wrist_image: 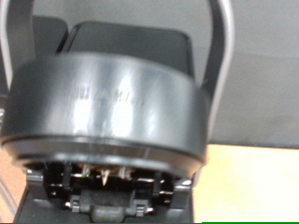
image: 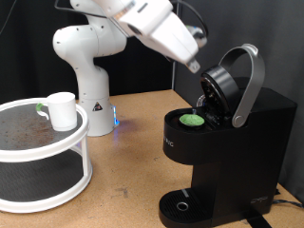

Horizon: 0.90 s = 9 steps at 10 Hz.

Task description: Make a cup of coffee with the keurig machine

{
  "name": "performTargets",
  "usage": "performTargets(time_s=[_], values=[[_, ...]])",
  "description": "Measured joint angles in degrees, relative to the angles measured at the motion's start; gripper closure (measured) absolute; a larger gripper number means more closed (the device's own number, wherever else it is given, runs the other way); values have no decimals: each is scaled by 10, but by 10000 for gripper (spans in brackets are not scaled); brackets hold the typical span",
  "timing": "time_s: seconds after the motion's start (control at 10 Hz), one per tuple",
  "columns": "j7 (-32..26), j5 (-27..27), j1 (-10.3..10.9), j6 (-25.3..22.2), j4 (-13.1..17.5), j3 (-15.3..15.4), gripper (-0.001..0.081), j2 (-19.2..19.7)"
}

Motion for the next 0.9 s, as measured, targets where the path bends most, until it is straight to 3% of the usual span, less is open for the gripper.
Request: performTargets(time_s=[0.4,0.5,0.9], values=[[22,10,-10,-69,47,-21,-1,-20],[21,8,-9,-67,45,-20,-1,-19],[45,108,3,-67,60,-14,-1,-19]])
